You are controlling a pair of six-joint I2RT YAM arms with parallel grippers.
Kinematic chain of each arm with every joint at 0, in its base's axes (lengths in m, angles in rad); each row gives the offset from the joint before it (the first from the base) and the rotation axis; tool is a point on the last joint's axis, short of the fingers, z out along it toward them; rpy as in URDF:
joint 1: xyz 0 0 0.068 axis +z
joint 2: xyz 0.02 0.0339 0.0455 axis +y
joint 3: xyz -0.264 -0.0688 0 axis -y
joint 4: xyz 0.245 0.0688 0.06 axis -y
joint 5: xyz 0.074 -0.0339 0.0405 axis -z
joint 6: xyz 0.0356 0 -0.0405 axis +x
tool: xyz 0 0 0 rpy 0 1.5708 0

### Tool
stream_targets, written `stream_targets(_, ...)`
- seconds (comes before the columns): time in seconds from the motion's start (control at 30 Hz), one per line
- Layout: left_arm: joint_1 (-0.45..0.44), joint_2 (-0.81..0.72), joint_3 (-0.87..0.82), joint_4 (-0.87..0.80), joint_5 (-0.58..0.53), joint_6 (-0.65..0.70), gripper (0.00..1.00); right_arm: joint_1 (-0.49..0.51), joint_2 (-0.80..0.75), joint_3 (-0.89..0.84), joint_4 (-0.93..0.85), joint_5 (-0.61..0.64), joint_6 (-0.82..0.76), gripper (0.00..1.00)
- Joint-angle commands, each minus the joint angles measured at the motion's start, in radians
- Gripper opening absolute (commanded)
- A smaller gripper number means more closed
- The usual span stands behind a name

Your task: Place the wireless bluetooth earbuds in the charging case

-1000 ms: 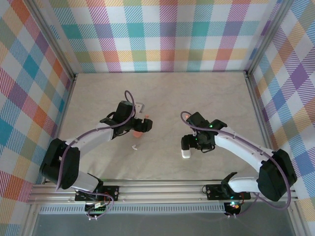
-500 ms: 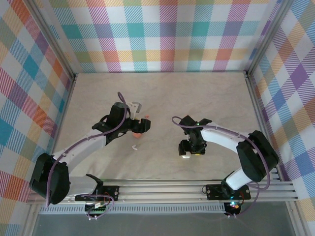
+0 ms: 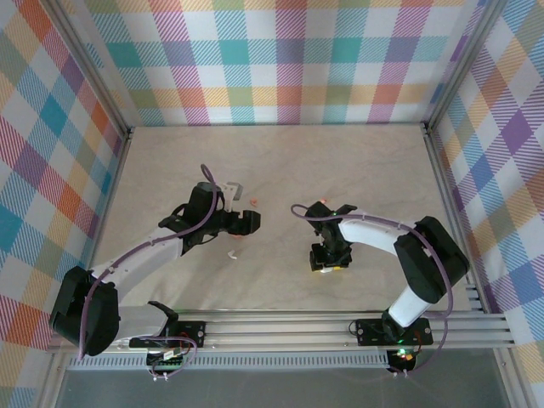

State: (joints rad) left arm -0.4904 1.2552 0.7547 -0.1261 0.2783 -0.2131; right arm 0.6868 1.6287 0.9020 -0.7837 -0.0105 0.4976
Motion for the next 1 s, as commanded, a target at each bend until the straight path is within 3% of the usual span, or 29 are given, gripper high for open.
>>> stream_targets(0.0,-0.010,-0.015,0.015,-0.021,-0.026,-0.039,0.81,0.024,0.044,0.034,0.020,-0.024,-0.040,0.45)
stream_targets(0.13,-0.008,-0.030,0.014,-0.036,-0.053,-0.069,0.79,0.043,0.067,0.052,0.022,-0.019,-0.069,0.39)
stream_targets(0.23,-0.008,-0.047,0.002,-0.030,-0.061,-0.099,0.84,0.058,0.054,0.059,0.023,-0.012,-0.103,0.36)
stream_targets(0.37,0.005,-0.066,0.023,-0.123,-0.198,-0.142,0.92,0.065,0.020,0.083,0.014,-0.057,-0.179,0.30)
stream_targets(0.43,0.029,-0.077,0.033,-0.182,-0.182,-0.115,0.92,0.068,0.002,0.100,0.015,-0.076,-0.209,0.30)
stream_targets(0.67,0.118,-0.184,-0.027,-0.102,0.094,-0.113,0.92,0.074,-0.041,0.183,0.030,-0.106,-0.323,0.28)
stream_targets(0.97,0.141,-0.134,-0.035,0.012,0.373,-0.144,0.86,0.116,-0.100,0.264,0.056,-0.123,-0.495,0.27)
